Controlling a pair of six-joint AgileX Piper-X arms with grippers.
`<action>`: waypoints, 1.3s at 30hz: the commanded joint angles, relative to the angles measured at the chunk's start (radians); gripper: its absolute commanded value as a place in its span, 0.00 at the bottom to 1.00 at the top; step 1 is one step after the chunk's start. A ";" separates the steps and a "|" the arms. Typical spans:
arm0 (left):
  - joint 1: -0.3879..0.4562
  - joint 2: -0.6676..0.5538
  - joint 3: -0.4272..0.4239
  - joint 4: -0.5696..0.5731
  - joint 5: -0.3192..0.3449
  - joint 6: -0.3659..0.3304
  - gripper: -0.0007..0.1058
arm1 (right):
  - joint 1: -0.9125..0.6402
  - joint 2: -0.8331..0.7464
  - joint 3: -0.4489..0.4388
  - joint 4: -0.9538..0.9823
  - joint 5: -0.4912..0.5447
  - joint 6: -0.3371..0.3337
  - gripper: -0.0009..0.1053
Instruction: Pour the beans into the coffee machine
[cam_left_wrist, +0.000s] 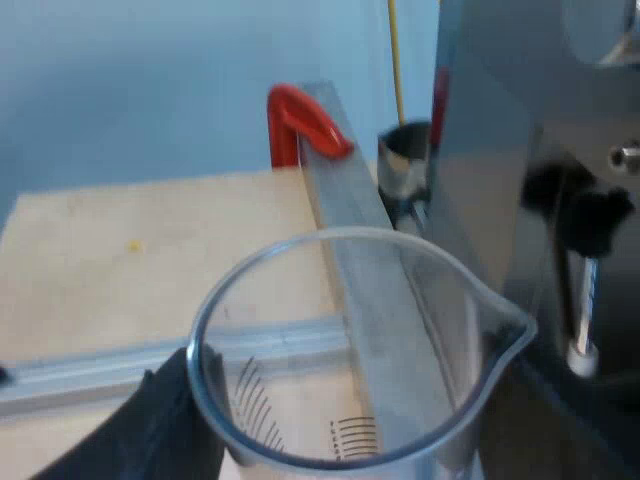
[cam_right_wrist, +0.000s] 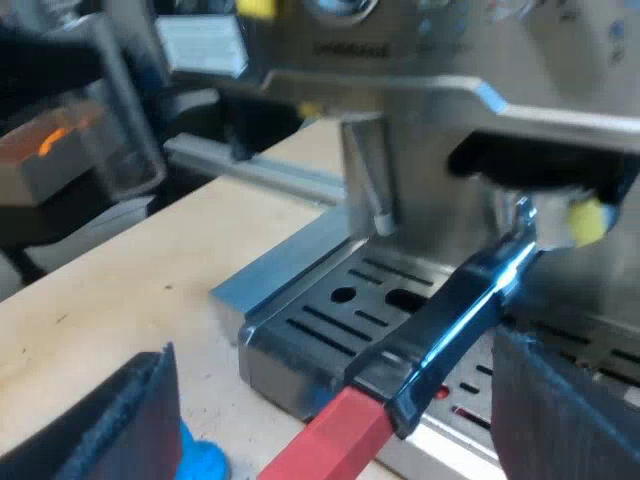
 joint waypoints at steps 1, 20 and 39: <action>0.001 -0.085 -0.116 0.279 -0.009 0.003 0.20 | 0.001 -0.007 -0.009 -0.034 0.029 -0.006 0.64; -0.143 -0.154 -0.458 0.723 -0.099 0.060 0.20 | 0.001 -0.007 -0.373 0.104 0.234 -0.167 0.64; -0.257 -0.098 -0.678 0.737 -0.161 0.105 0.20 | 0.001 -0.007 -0.466 0.104 0.454 -0.222 0.64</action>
